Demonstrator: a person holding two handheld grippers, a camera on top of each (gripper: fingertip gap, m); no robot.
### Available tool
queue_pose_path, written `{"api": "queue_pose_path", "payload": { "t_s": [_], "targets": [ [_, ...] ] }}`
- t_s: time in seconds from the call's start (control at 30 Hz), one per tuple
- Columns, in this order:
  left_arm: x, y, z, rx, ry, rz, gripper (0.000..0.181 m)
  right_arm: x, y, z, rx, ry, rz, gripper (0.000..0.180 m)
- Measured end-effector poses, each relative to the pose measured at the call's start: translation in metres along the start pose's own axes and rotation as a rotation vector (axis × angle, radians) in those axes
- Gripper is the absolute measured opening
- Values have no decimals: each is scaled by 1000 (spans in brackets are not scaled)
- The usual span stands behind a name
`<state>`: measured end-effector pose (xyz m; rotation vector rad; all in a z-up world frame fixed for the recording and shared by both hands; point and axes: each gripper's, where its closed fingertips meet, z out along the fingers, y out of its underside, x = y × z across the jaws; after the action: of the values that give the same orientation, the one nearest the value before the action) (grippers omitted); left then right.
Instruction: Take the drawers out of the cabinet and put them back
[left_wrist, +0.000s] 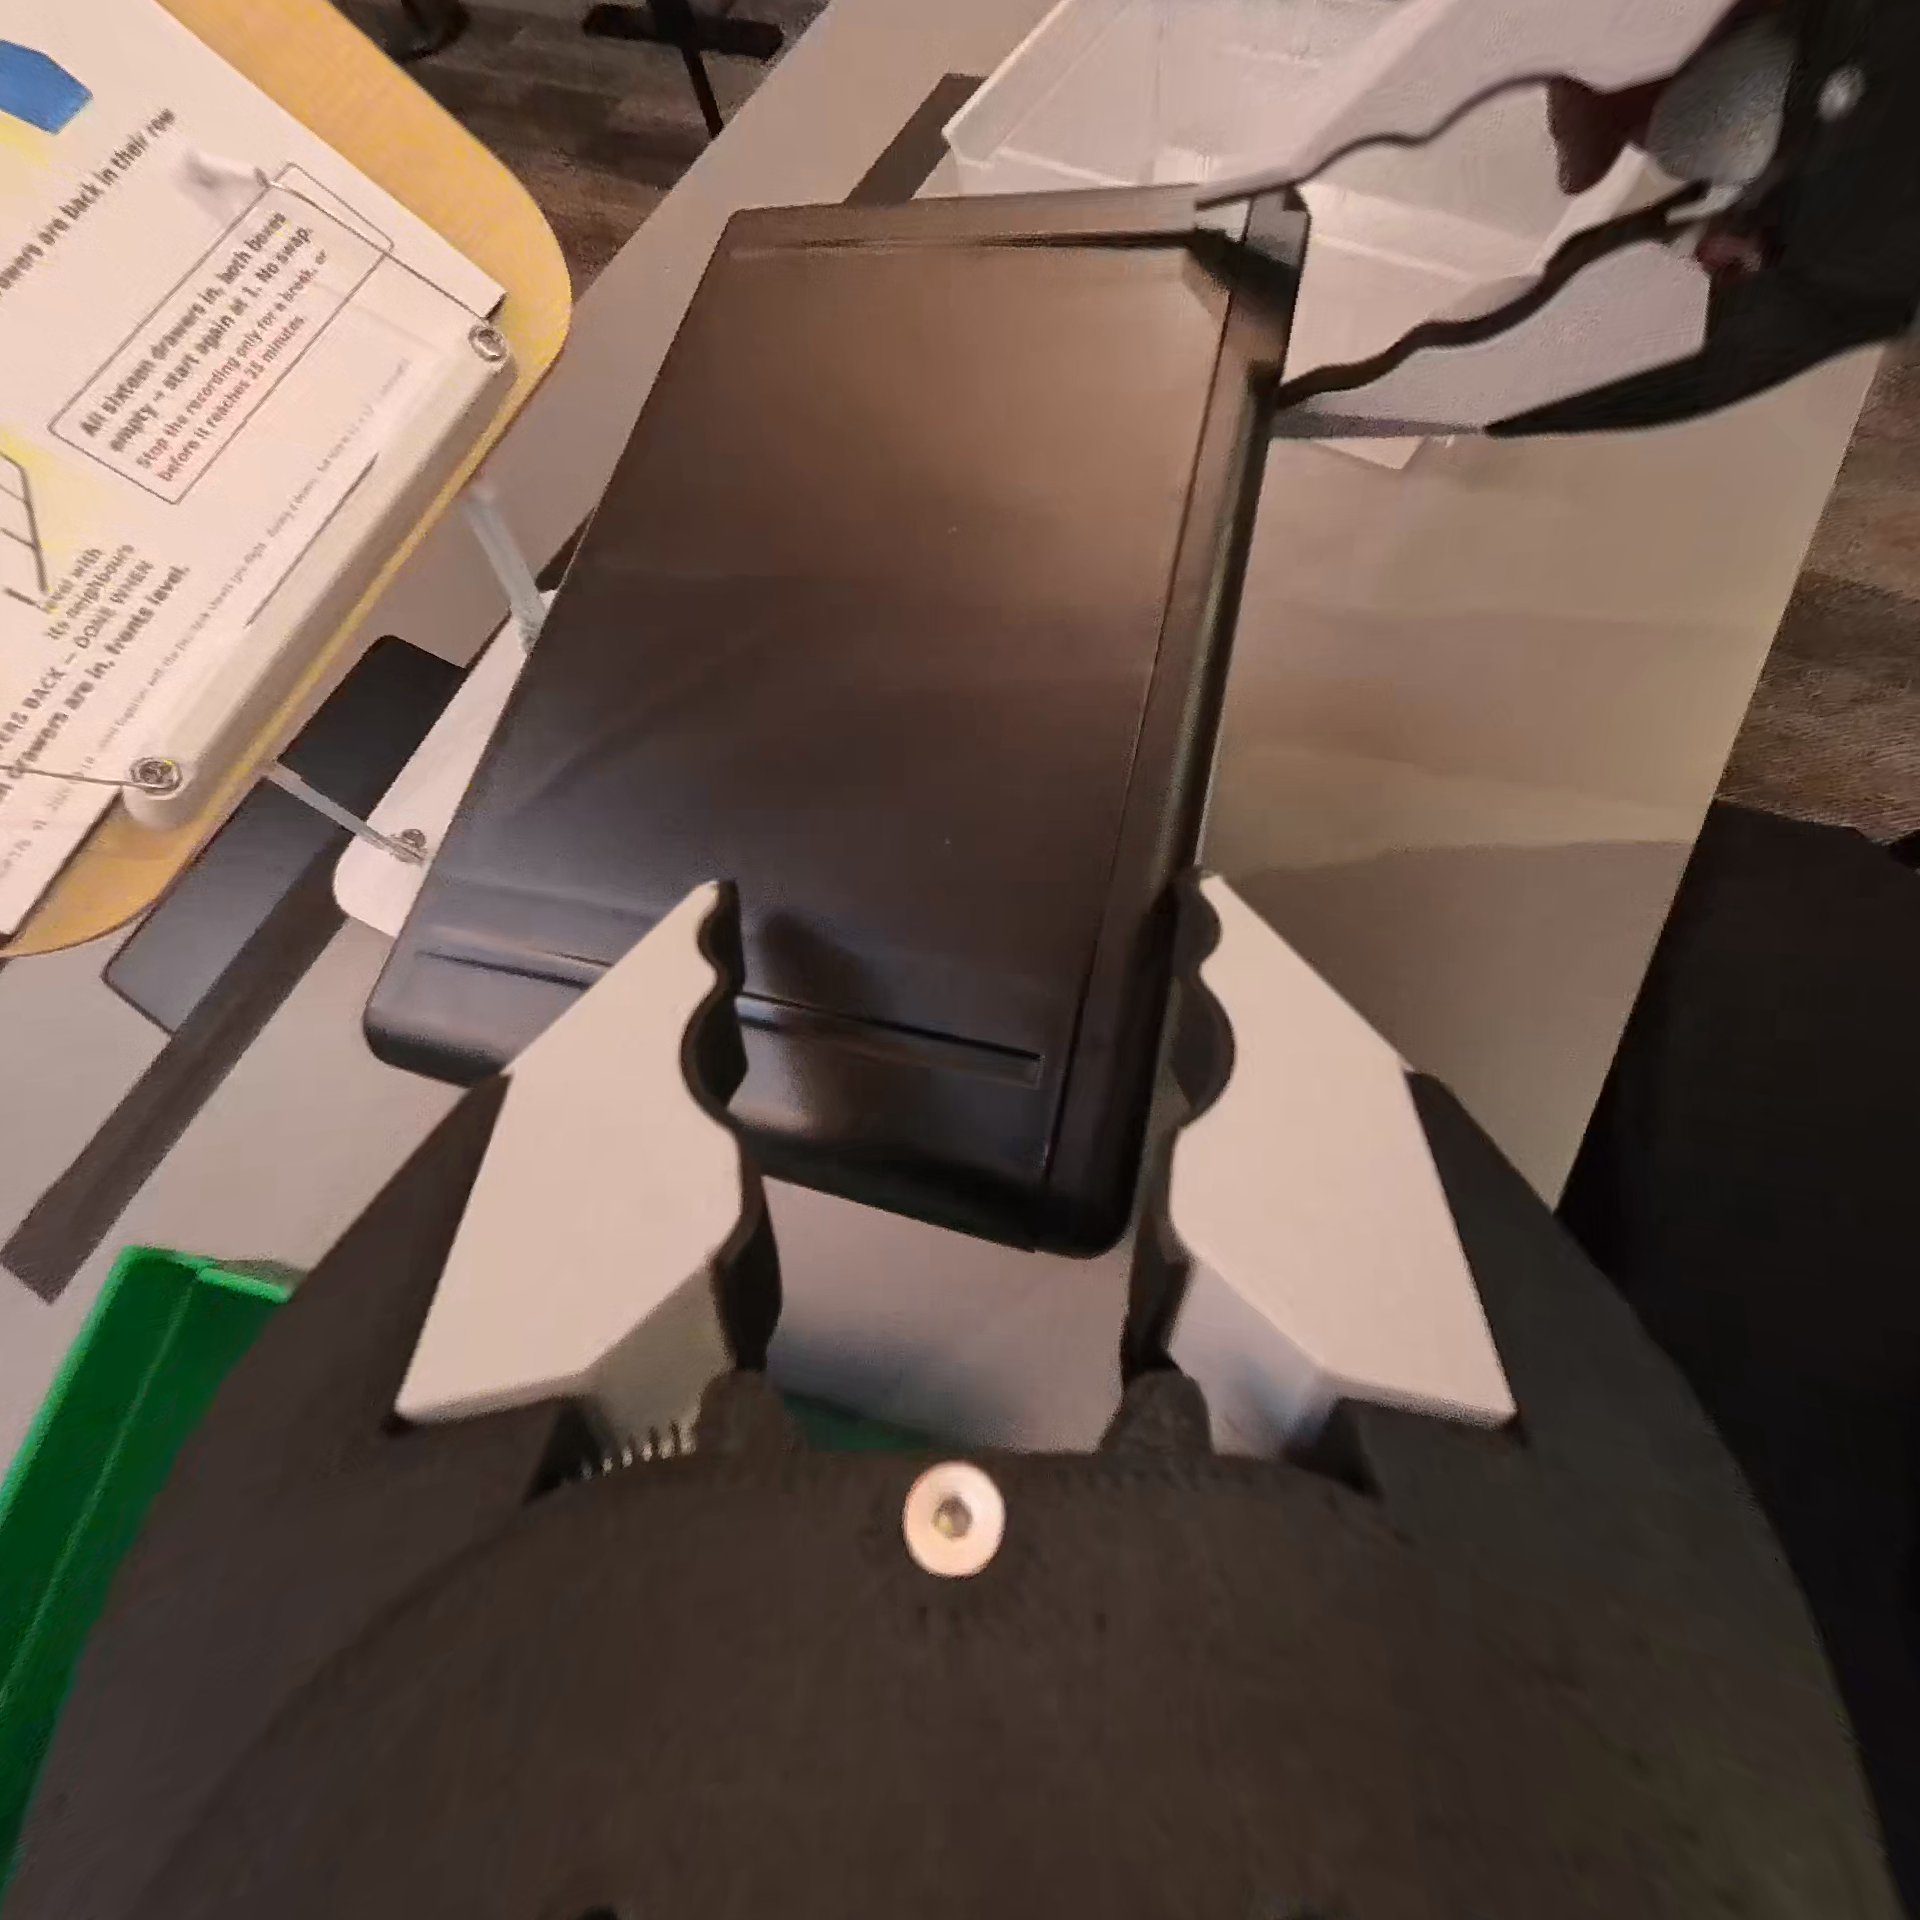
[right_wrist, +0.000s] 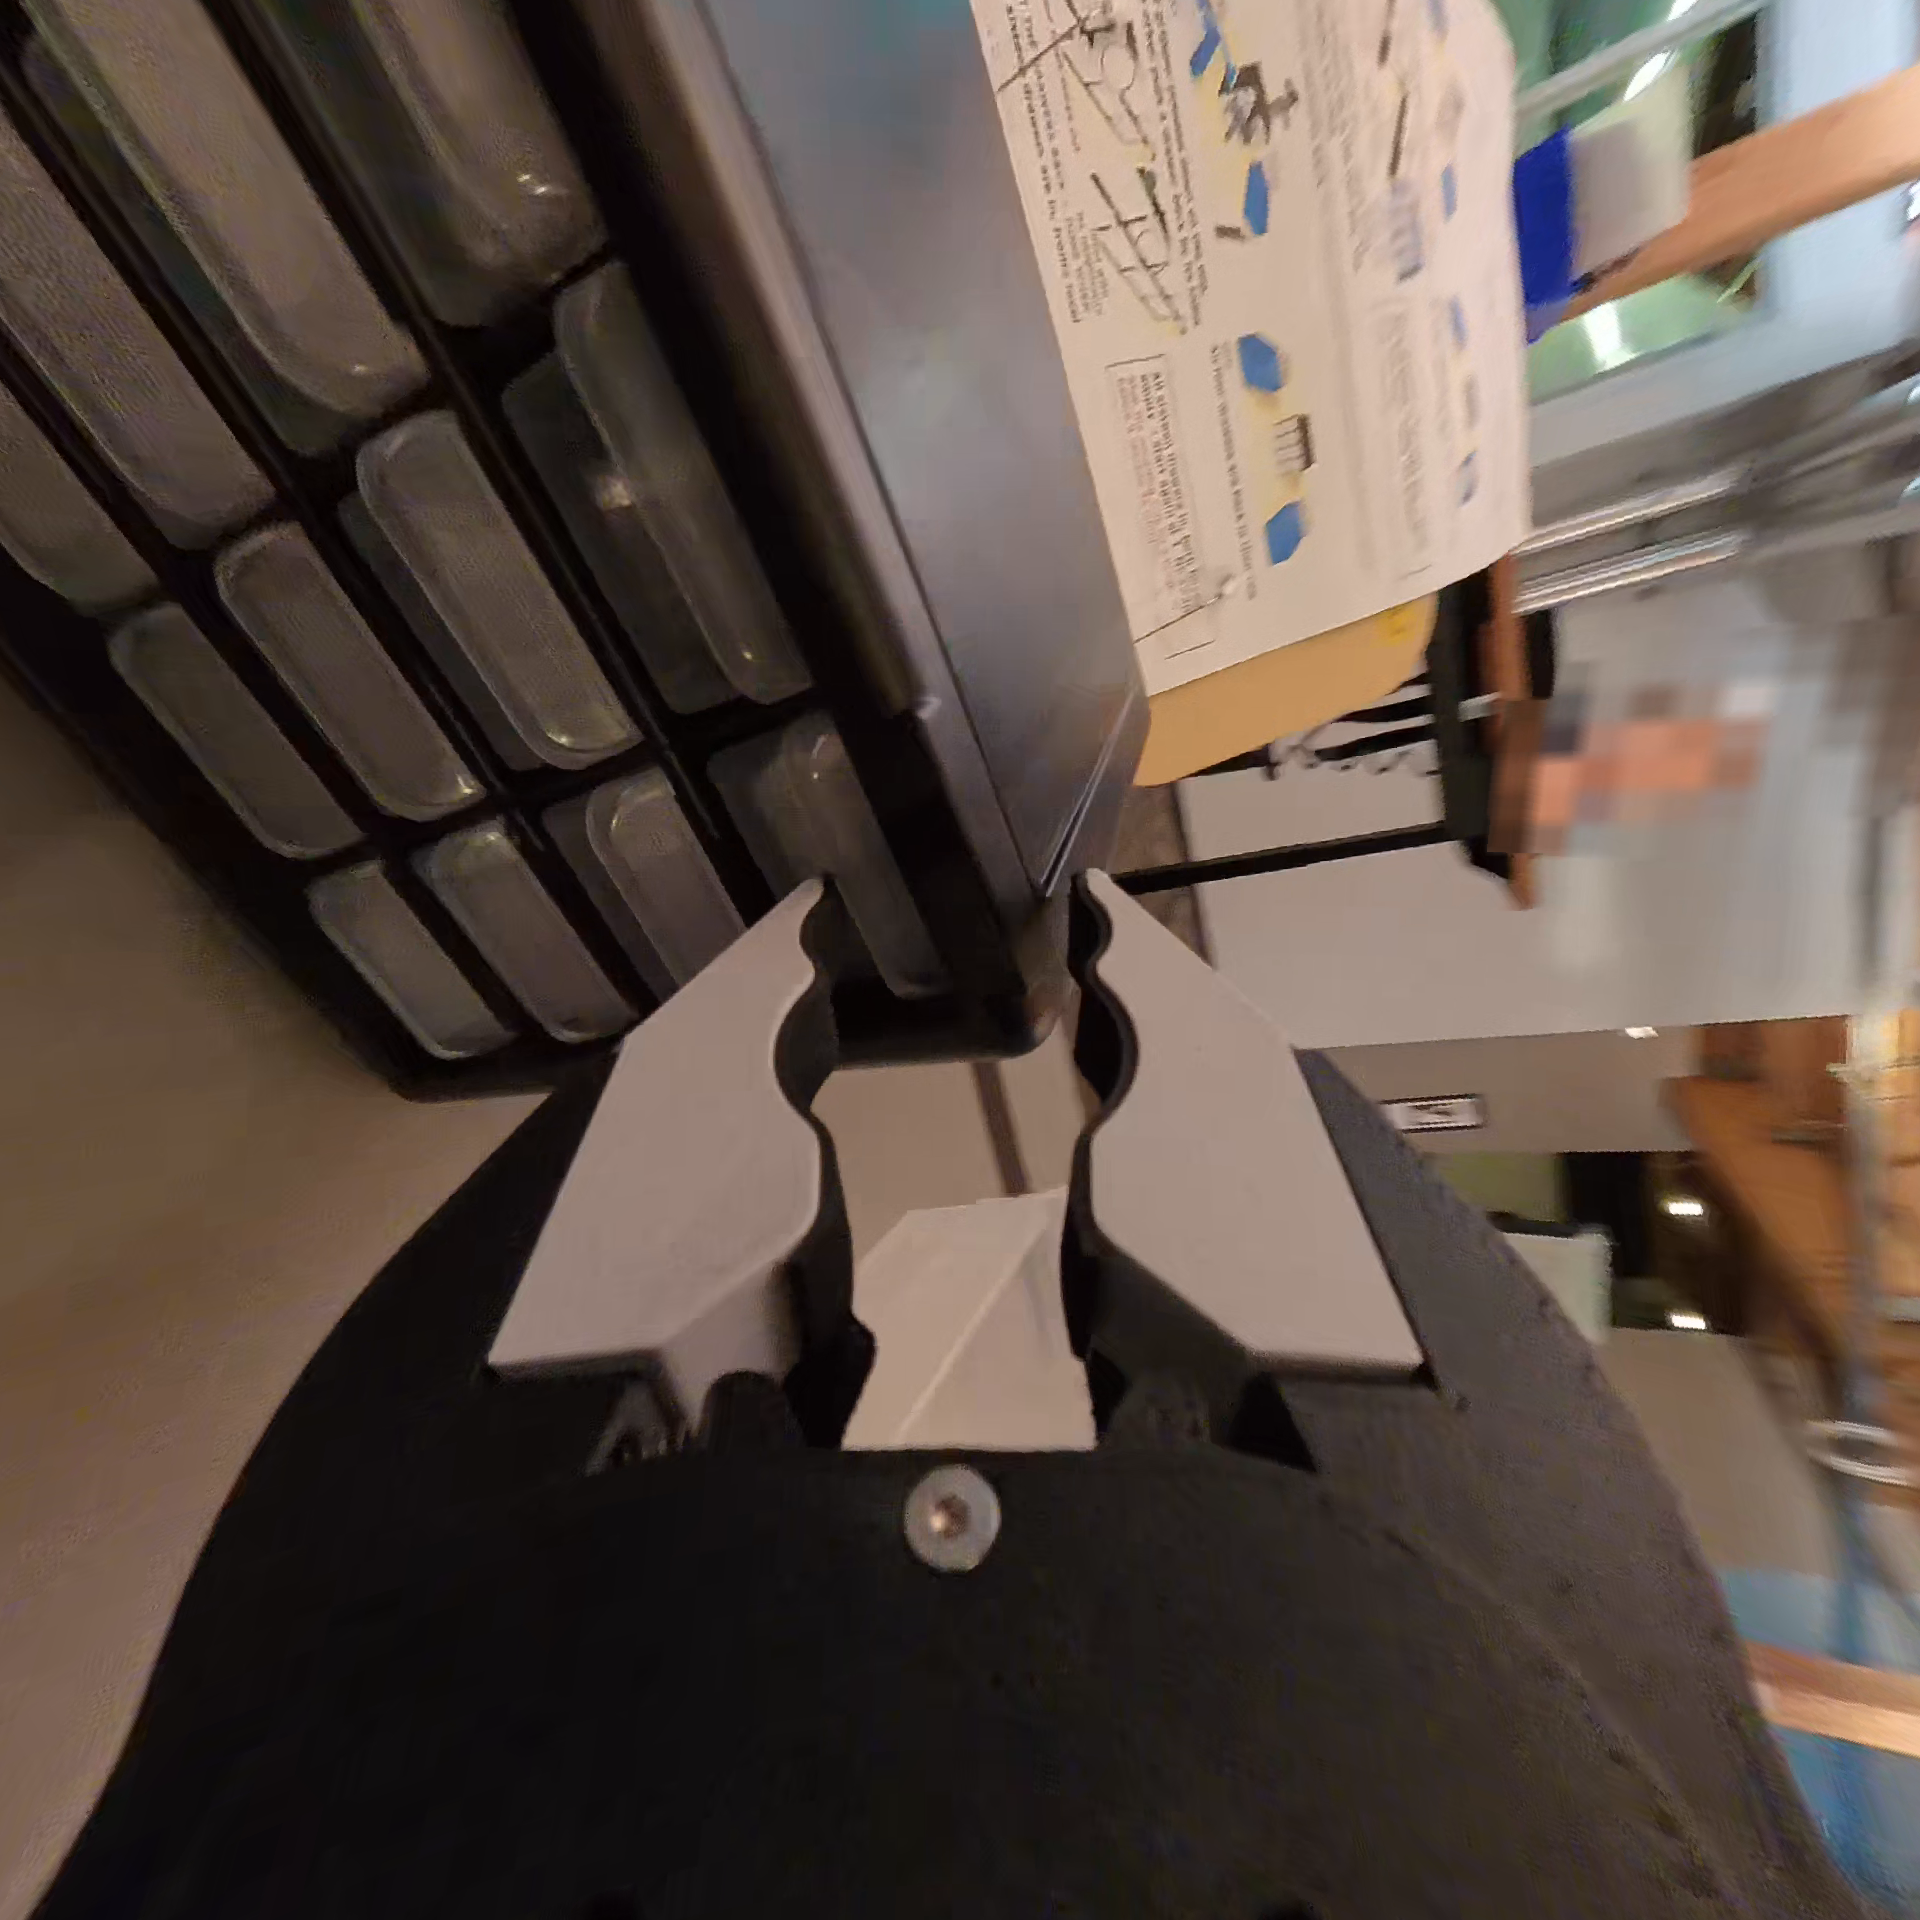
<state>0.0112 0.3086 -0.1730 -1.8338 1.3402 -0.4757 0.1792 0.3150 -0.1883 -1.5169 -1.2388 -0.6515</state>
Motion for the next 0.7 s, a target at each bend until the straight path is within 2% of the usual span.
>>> {"api": "queue_pose_path", "payload": {
  "t_s": [0.1, 0.3, 0.47, 0.7],
  "targets": [
    [1, 0, 2, 11, 38, -2, 77, -2, -4, -3, -11, 107, -110, 33],
    [7, -3, 8, 45, 95, -29, 74, -2, -3, -8, -7, 208, -155, 30],
    [10, -5, 10, 66, 113, -29, 76, -8, -2, -24, 54, 186, -100, 31],
    [19, -9, 13, 83, 128, -24, 75, -16, 3, -52, 34, 204, -136, 29]
  ]
}}
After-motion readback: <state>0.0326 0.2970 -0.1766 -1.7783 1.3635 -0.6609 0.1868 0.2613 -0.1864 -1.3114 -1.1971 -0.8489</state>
